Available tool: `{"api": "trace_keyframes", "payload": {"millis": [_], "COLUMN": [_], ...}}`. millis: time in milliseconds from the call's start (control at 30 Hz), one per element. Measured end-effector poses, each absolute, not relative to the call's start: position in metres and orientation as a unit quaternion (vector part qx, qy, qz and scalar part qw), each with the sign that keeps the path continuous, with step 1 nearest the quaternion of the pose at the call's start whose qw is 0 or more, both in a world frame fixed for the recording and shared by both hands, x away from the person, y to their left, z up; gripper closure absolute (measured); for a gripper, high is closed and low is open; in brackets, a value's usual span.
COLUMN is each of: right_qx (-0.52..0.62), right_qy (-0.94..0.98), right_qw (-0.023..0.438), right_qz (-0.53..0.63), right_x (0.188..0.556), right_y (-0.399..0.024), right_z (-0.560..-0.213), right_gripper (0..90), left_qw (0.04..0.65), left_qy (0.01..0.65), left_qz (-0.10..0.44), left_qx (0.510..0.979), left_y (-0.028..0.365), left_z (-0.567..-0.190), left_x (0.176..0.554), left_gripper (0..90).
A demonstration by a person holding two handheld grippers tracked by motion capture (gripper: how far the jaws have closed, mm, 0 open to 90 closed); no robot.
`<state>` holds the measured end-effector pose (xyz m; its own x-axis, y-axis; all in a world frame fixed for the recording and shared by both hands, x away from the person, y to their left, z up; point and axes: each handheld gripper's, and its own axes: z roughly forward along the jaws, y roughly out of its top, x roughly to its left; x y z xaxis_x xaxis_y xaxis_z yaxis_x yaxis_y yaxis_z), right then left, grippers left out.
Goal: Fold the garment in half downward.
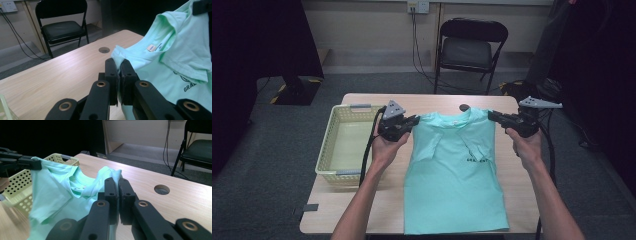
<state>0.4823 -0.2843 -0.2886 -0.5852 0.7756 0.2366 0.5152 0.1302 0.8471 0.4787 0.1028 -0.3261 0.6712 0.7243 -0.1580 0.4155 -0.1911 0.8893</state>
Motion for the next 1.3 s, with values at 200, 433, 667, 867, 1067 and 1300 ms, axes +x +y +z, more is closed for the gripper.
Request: {"api": "trace_keyframes", "payload": {"millis": [200,433,667,867,1067,1300], "right_qx": [0.442,0.44,0.448,0.448,0.442,0.442], "right_qy": [0.744,0.748,0.745,0.745,0.751,0.753], "right_qw": [0.129,0.125,0.114,0.109,0.105,0.099], "right_qz": [0.485,0.48,0.482,0.481,0.48,0.477], "right_x": [0.484,0.48,0.476,0.47,0.462,0.455], "right_y": [-0.289,-0.292,-0.297,-0.3,-0.298,-0.299], "right_z": [-0.295,-0.303,-0.315,-0.324,-0.328,-0.335], "right_gripper": [87.3,87.3,87.3,87.3,87.3,87.3], "left_qw": [0.518,0.524,0.519,0.522,0.517,0.521], "left_qy": [0.372,0.366,0.361,0.352,0.343,0.343], "left_qz": [0.14,0.132,0.136,0.137,0.13,0.12], "left_qx": [0.757,0.757,0.763,0.764,0.773,0.773], "left_y": [0.098,0.095,0.092,0.091,0.089,0.091], "left_z": [-0.332,-0.338,-0.34,-0.339,-0.347,-0.356], "left_x": [0.482,0.479,0.472,0.465,0.455,0.447], "left_gripper": [86.9,86.9,86.8,86.9,86.8,86.8]}}
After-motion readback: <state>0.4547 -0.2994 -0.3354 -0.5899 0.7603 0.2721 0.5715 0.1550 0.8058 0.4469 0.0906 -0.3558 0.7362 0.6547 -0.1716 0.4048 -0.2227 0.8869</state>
